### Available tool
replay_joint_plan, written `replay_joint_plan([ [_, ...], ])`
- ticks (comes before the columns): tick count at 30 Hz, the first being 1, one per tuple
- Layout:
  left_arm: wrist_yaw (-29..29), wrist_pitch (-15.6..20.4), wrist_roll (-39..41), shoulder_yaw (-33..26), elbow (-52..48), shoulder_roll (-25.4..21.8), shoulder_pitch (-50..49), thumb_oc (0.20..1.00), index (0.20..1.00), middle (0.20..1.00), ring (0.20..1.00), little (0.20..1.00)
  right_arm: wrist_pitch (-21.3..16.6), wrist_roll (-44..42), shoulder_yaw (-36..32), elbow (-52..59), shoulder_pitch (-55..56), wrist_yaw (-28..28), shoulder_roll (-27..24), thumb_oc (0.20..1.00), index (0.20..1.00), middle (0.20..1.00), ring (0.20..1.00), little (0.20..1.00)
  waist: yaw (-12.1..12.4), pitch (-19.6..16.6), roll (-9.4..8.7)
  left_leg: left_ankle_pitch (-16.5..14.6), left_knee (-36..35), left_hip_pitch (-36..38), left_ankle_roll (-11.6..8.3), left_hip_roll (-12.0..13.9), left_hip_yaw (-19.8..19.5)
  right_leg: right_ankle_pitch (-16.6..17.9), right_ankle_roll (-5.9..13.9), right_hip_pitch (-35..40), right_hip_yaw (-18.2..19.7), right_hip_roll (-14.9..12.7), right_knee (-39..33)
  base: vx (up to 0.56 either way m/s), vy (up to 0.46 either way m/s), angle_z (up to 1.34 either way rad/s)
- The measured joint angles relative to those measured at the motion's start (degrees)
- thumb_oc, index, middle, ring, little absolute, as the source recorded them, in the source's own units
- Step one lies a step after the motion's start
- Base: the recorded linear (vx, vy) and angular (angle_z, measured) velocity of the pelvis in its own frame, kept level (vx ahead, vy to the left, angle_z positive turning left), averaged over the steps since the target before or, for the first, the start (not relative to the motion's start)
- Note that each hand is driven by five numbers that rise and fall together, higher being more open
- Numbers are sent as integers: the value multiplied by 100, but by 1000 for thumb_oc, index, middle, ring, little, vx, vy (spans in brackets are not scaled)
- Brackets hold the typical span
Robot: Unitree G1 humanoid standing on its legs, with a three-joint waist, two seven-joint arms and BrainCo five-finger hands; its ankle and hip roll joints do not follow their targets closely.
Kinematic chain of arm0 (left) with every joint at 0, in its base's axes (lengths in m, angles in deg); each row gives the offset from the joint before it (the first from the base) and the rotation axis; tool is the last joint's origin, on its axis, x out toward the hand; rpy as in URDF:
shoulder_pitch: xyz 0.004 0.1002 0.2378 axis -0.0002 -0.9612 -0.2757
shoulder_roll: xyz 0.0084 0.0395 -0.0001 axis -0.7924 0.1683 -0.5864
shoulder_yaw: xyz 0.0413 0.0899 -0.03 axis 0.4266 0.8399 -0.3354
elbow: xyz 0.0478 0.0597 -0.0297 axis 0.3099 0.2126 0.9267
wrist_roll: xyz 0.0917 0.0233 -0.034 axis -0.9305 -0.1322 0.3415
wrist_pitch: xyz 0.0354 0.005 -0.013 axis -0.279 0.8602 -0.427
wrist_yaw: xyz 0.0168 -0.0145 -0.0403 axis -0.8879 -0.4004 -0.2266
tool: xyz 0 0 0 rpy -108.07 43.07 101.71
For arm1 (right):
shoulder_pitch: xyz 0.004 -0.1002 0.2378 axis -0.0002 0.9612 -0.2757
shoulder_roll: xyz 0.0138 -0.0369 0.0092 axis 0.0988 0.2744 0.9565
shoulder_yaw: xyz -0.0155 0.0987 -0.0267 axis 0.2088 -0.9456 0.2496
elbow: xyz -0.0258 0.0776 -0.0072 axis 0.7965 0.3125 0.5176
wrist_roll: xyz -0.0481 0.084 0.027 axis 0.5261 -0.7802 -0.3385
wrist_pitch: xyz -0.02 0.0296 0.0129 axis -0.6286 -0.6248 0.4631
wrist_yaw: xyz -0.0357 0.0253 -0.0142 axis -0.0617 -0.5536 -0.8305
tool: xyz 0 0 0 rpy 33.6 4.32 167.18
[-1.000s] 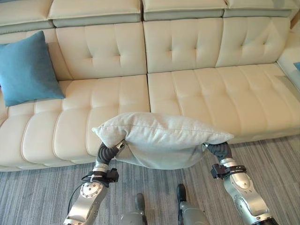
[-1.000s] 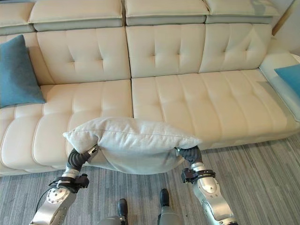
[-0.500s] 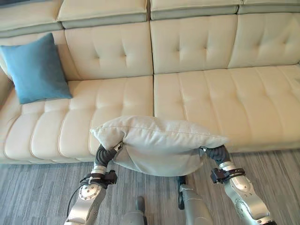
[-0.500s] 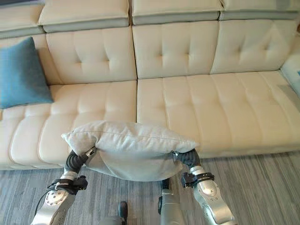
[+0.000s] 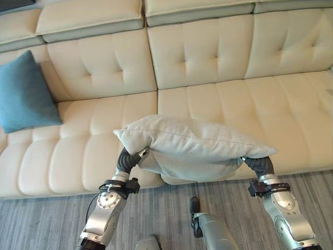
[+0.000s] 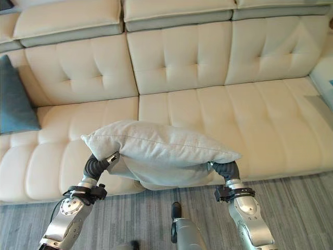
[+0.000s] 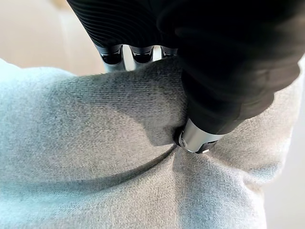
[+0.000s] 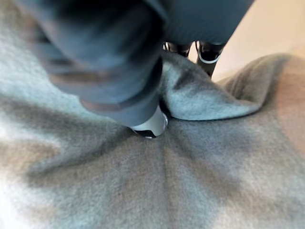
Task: Pick up all the scattered cushions and arrange them neatly on the sofa.
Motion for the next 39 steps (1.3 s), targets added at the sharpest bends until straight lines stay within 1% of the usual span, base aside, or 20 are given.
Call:
replay_joint_plan([
  [1,27,0,-1,-1,22,-1,0,200,200,200,200,200,2,6,26,-38,-32,15,14,200,200,200,200,200,78,4,4,204,-75,-263,28,-35,1,-6,98,73,14,14,-94,156,184,-8],
  [2,34,0,-2,3,66,3,16,200,200,200,200,200,6,12,37,-73,-36,28,31,200,200,200,200,200,82,3,4,301,-121,-384,42,-61,-21,16,163,127,42,24,-175,168,194,-27],
  [4,47,-1,-1,-18,100,1,-89,200,200,200,200,200,35,98,78,-81,-38,30,85,200,200,200,200,200,234,13,0,530,-415,-262,224,-55,-36,46,286,250,258,147,-201,159,204,-65],
  [5,37,0,-2,-14,93,-3,-145,200,200,200,200,200,34,116,77,-81,-26,24,93,200,200,200,200,200,229,3,60,720,-535,-129,290,-54,-61,12,374,291,357,216,-174,139,212,-61],
  [7,43,-1,-1,-22,110,-23,-160,200,200,200,200,200,37,117,102,-81,-32,38,192,200,200,200,200,200,139,29,-57,1066,-514,-58,377,-185,32,-29,567,313,593,117,-102,120,221,-43],
  [8,47,-1,-2,-30,110,-56,-158,200,200,200,200,200,44,118,114,-80,-51,44,229,200,200,200,200,200,139,35,-124,1050,-526,-21,405,-248,108,-34,632,308,669,50,-92,71,153,-49],
  [9,71,-1,-3,-59,110,-148,-157,200,200,200,200,200,44,118,199,-78,-105,59,254,200,200,200,200,200,148,16,-243,1072,-542,30,521,-340,325,-29,706,276,833,-68,-97,22,75,-40],
  [11,109,-1,-10,-147,113,-277,-41,200,200,200,200,200,41,118,283,-68,-215,62,303,200,200,200,200,200,133,26,-364,1052,-524,26,595,-509,453,22,813,252,969,-243,-119,51,118,-26],
  [14,339,6,-231,-376,161,-441,260,200,200,200,200,200,46,113,512,-240,-730,101,397,200,200,200,200,200,231,25,-398,1024,-523,27,667,-653,525,105,939,303,987,-409,-253,53,56,-1],
  [17,590,22,-278,-436,234,-563,569,200,200,200,200,200,43,82,726,-507,-1231,139,468,200,200,200,200,200,398,26,-397,1010,-538,32,688,-675,499,189,972,400,974,-418,-438,24,16,6],
  [20,982,141,-275,-472,679,-580,1230,200,200,200,200,200,37,-120,983,-967,-2116,332,584,200,200,200,200,200,598,40,-372,1019,-541,14,697,-668,458,234,957,446,941,-395,-544,-6,-1,3],
  [23,1276,246,-271,-375,1285,-605,1959,200,200,200,200,200,-2,-142,1080,-1458,-2971,601,756,200,200,200,200,200,652,43,-369,1034,-634,-37,672,-661,433,301,955,418,923,-378,-643,-44,-26,2],
  [27,1653,336,-228,26,2121,-867,3107,200,200,200,200,200,-219,-233,1153,-2149,-4057,1024,752,200,200,200,200,200,696,54,-338,1221,-635,-464,707,-663,315,447,946,96,810,-366,-775,-74,-53,12],
  [28,1836,411,-222,435,2769,-960,3816,200,200,200,200,200,-382,-236,1166,-2870,-4689,1225,735,200,200,200,200,200,729,55,-336,1285,-640,-630,709,-650,270,557,935,-3,765,-342,-884,-61,-40,19],
  [32,2041,506,-219,1007,3668,-1072,4956,200,200,200,200,200,-462,-236,1340,-4104,-5965,1651,587,200,200,200,200,200,782,98,-279,1518,-938,-859,669,-659,205,795,924,-168,686,-321,-1268,-27,-35,8],
  [34,2044,516,-216,1251,3972,-1074,5309,200,200,200,200,200,-451,-234,1509,-4563,-6370,1756,451,200,200,200,200,200,796,116,-250,1528,-941,-993,654,-646,140,836,912,-231,625,-298,-1360,-19,-30,12],
  [35,2045,538,-216,1288,4018,-1077,5359,423,423,423,423,423,-468,-234,1579,-4639,-6433,1783,403,470,470,470,470,470,816,122,-243,1530,-955,-1016,651,-639,141,838,909,-261,627,-286,-1366,-10,-24,4],
  [36,2041,540,-216,1372,4132,-1087,5452,605,605,605,605,605,-469,-234,1663,-4798,-6549,1806,366,583,583,583,583,583,823,147,-224,1536,-981,-1022,645,-635,137,848,900,-269,627,-280,-1388,0,0,0],
  [37,2038,545,-172,1445,4290,-1047,5515,1000,1000,1000,1000,1000,-449,-237,1707,-5066,-6697,1844,349,1000,1000,1000,1000,1000,827,182,-183,1544,-1022,-1024,652,-636,128,848,900,-270,624,-275,-1419,0,0,0],
  [39,1950,527,-70,1606,4702,-1010,5727,1000,1000,1000,1000,1000,-393,-239,1891,-5451,-6911,1849,223,1000,1000,1000,1000,1000,836,240,-130,1544,-1027,-1066,652,-633,70,847,901,-301,621,-265,-1423,-11,-18,4],
])
